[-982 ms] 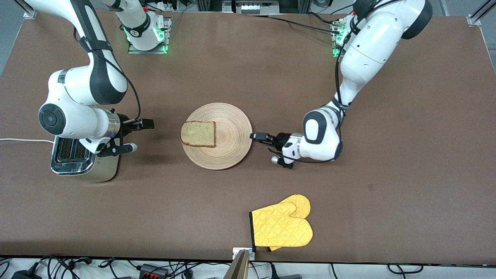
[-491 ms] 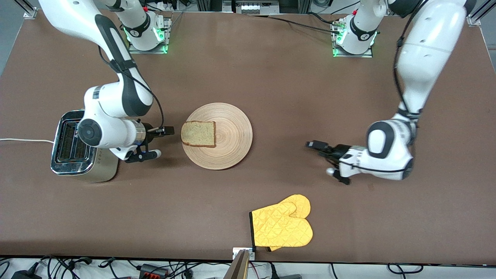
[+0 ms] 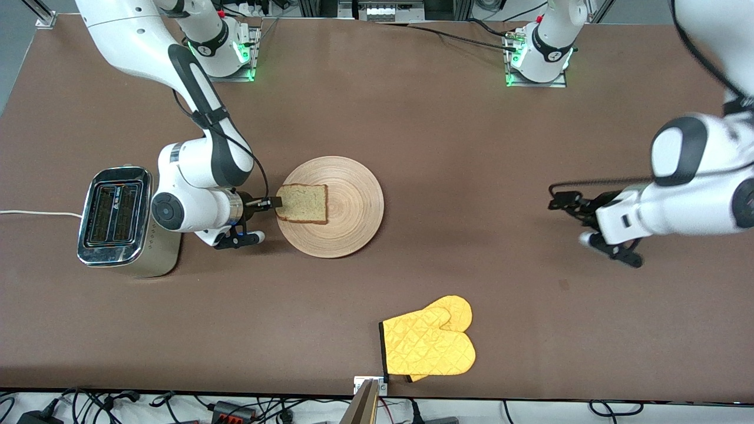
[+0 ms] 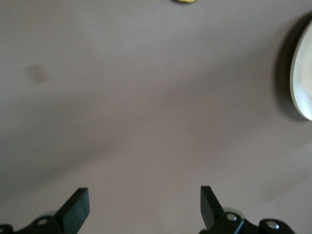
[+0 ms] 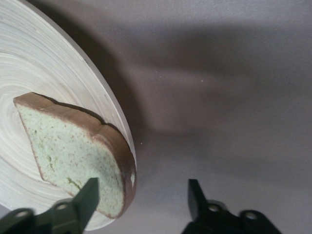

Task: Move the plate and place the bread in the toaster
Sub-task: 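Grasp the bread slice with the right gripper while the left gripper withdraws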

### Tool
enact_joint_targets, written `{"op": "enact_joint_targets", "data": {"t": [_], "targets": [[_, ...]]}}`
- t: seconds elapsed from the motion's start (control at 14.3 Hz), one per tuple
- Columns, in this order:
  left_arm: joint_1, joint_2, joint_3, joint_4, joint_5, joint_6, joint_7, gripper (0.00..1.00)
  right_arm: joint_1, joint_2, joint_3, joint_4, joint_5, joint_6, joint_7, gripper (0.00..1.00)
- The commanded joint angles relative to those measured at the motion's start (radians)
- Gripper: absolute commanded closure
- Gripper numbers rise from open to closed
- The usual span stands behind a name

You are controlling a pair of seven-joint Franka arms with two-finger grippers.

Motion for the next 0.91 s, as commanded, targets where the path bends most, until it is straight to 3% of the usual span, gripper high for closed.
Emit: {"op": "enact_joint_targets", "data": {"t": [0.0, 0.14, 0.28, 0.42, 0.7, 0.84], "targets": [[0.013, -0.189, 0.001, -0.154, 0.043, 0.02, -0.092, 0.0, 0.045, 0.018, -0.005, 0.014, 0.021, 0.026, 0.011, 0.27], [0.013, -0.25, -0.002, -0.219, 0.084, 0.057, -0.096, 0.0, 0.053, 0.018, -0.005, 0.014, 0.018, 0.026, 0.009, 0.35], [0.012, -0.241, -0.01, -0.132, 0.199, 0.005, -0.095, 0.0, 0.05, 0.02, -0.007, 0.013, 0.012, 0.026, 0.005, 0.45], [0.013, -0.208, -0.004, -0.046, 0.215, -0.111, -0.104, 0.0, 0.05, 0.024, -0.01, 0.014, 0.004, 0.026, 0.0, 0.51], [0.015, -0.197, -0.01, -0.003, 0.213, -0.156, -0.375, 0.0, 0.045, 0.024, -0.013, 0.014, -0.005, 0.024, -0.005, 0.64], [0.012, -0.197, -0.01, 0.002, 0.217, -0.15, -0.392, 0.0, 0.045, 0.024, -0.013, 0.017, -0.005, 0.023, -0.005, 0.68]]}}
